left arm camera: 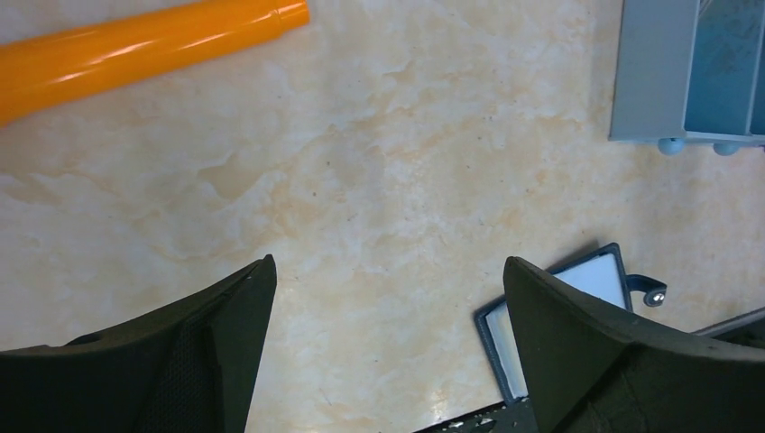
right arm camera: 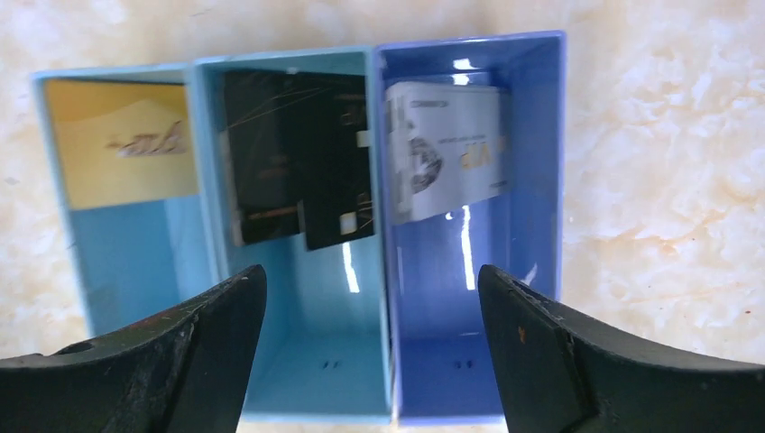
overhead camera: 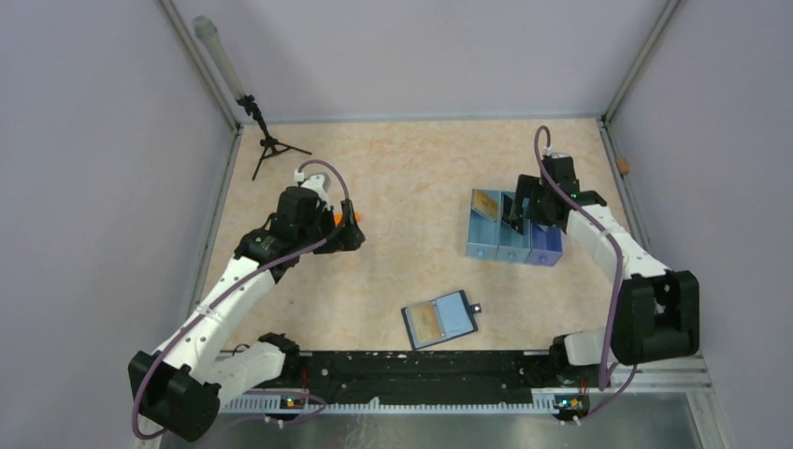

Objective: Put the credit cards into the card holder
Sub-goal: Pick up the credit card from the storage box.

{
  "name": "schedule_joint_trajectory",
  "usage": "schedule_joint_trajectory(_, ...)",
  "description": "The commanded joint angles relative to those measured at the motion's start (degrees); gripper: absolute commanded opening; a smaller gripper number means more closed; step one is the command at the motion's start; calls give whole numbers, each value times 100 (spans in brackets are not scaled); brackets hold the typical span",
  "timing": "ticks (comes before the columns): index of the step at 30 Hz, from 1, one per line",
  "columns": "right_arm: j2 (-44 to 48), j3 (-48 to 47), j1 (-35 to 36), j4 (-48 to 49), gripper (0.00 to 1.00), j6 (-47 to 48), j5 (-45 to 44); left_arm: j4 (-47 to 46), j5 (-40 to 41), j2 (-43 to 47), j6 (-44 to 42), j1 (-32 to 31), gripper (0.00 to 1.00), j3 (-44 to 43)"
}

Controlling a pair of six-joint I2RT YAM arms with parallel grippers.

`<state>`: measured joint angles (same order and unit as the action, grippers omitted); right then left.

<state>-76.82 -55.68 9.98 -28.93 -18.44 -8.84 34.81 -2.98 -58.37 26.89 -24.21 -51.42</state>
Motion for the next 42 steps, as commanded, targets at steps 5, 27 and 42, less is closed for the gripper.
schedule_joint_trajectory(5, -916, -609, -439, 688, 82, 597, 248, -23, -38, 49, -684, 309, 99, 5)
schedule_joint_trajectory(27, -1229, -925, -463, 528, 32, 726, 986, -88, -45, 38, -712, 516, 99, 48)
schedule_joint_trajectory(42, -893, -982, -469, 329, 7, 708, 910, -95, -80, 26, -721, 540, 99, 69)
